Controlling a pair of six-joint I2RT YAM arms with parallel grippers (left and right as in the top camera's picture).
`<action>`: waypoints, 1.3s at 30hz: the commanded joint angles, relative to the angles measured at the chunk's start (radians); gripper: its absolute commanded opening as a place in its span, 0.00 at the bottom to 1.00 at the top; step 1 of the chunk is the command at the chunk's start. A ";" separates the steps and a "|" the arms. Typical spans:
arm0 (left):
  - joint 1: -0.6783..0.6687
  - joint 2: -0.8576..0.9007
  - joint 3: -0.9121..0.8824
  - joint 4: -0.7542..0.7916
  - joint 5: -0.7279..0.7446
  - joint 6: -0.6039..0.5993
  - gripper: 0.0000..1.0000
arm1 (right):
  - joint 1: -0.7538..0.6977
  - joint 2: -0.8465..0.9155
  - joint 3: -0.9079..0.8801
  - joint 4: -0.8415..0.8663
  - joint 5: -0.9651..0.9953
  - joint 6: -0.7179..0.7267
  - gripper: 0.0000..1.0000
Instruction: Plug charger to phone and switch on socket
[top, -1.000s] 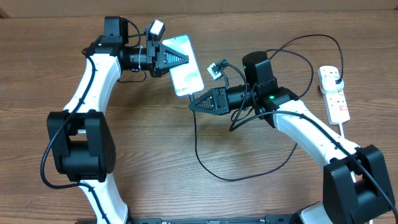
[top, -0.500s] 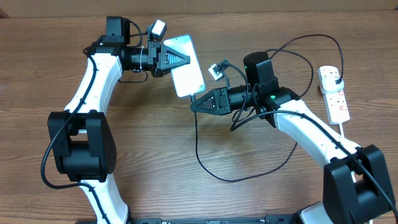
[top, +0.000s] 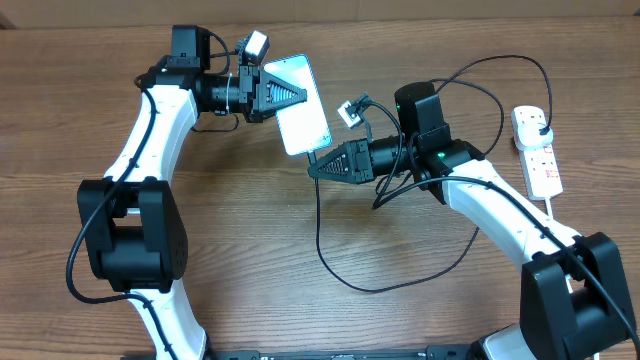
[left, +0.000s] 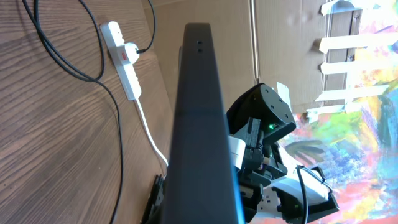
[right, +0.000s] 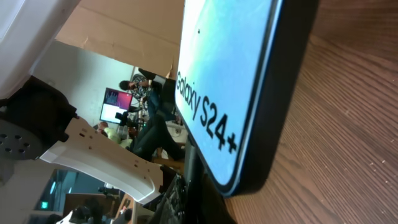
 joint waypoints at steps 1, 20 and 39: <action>-0.054 -0.006 0.001 -0.022 0.068 0.027 0.04 | -0.051 -0.012 0.022 0.056 0.103 0.004 0.04; -0.063 -0.006 0.001 -0.021 0.067 0.027 0.04 | -0.051 -0.012 0.022 0.062 0.103 0.004 0.04; -0.042 -0.006 0.001 -0.013 0.045 0.023 0.04 | -0.051 -0.012 0.022 -0.007 0.091 0.000 0.18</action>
